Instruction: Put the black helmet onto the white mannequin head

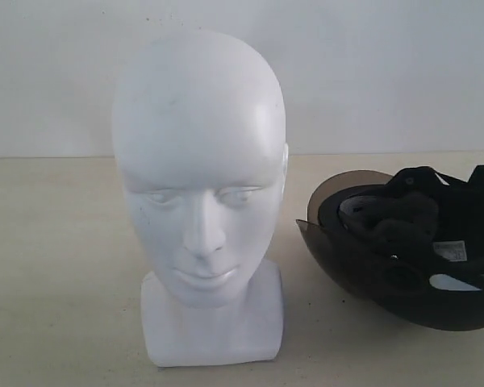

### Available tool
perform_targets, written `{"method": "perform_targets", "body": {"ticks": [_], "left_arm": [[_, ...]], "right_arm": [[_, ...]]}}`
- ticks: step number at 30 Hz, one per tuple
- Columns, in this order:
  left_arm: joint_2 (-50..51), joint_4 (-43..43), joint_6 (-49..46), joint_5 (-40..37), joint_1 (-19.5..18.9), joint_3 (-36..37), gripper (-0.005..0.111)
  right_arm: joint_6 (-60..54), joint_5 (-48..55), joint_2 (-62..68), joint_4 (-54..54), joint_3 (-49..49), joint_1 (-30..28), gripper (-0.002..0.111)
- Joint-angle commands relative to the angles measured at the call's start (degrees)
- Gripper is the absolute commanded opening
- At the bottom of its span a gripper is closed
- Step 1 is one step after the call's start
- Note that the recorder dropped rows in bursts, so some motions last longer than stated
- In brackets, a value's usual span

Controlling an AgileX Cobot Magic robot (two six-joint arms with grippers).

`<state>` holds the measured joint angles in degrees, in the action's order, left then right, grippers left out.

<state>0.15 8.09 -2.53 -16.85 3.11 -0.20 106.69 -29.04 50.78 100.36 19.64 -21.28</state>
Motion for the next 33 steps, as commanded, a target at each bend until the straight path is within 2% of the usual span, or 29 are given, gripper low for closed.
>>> {"method": "perform_targets", "body": {"ticks": [1,7,15,26,29,33], "left_arm": [[-0.1,0.4,0.0,0.2,-0.2,0.2,0.004],[-0.1,0.4,0.0,0.2,-0.2,0.2,0.004],[-0.1,0.4,0.0,0.2,-0.2,0.2,0.004],[-0.1,0.4,0.0,0.2,-0.2,0.2,0.004],[-0.1,0.4,0.0,0.2,-0.2,0.2,0.004],[-0.1,0.4,0.0,0.2,-0.2,0.2,0.004]], "right_arm": [[1.8,-3.1,-3.8,-0.4,-1.5,-0.4,0.000],[1.8,-4.8,-8.3,-0.4,-3.4,-0.4,0.000],[2.8,0.2,-15.6,-0.4,-5.4,-0.4,0.000],[2.8,-0.1,-15.8,-0.4,-5.4,-0.4,0.001],[2.8,-0.1,-15.8,-0.4,-5.4,-0.4,0.013],[3.7,0.9,-15.8,-0.4,-5.4,-0.4,0.045]]}}
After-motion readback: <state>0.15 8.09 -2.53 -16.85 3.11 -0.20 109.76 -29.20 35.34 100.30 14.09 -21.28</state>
